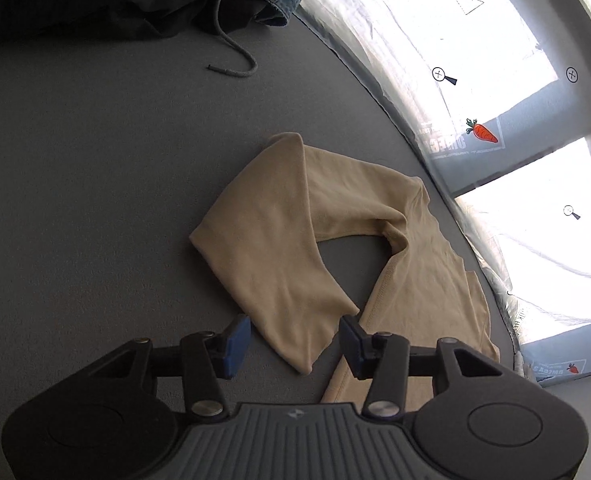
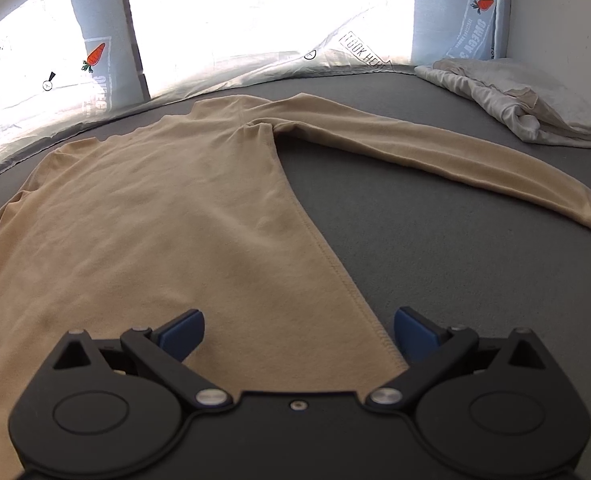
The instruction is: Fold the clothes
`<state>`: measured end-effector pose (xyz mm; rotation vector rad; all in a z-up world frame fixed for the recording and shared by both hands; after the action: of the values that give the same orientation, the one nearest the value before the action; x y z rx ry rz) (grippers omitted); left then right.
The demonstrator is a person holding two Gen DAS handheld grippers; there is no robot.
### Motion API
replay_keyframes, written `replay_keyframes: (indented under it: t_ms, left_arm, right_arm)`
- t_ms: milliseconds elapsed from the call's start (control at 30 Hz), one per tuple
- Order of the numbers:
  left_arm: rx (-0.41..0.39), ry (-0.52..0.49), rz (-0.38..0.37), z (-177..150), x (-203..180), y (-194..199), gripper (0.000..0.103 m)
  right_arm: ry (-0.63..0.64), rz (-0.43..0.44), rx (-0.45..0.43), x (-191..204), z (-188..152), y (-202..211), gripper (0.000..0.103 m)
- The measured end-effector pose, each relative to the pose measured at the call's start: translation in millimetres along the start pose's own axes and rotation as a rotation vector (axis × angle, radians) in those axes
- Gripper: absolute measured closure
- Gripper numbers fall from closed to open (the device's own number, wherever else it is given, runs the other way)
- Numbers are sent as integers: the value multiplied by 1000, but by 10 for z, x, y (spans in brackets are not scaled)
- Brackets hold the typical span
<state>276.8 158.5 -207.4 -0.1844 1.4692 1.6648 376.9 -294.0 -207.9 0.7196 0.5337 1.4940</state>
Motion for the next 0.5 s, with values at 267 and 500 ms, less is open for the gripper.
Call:
replay_keyframes:
  t_ms: [267,500]
  left_arm:
    - [12,95,64,-54,324,38,53]
    - [19,103,75,76,376,69,52]
  right_arm:
    - [-393,269,-3,-151,341,152,52]
    - [-498,588,201,441,350,-104,92]
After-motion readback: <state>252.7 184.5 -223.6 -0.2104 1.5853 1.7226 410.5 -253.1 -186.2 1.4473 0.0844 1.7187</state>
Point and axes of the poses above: each gripper's, at about its wrist camera, not at the fingertips, and y roughly against the way its jaws point, x to its left, z to its top, the point moved 1 cm from there along -y, roughly the way its jaws point, and after that the axes turned 2 degrees about y, right-handed, at the moved point
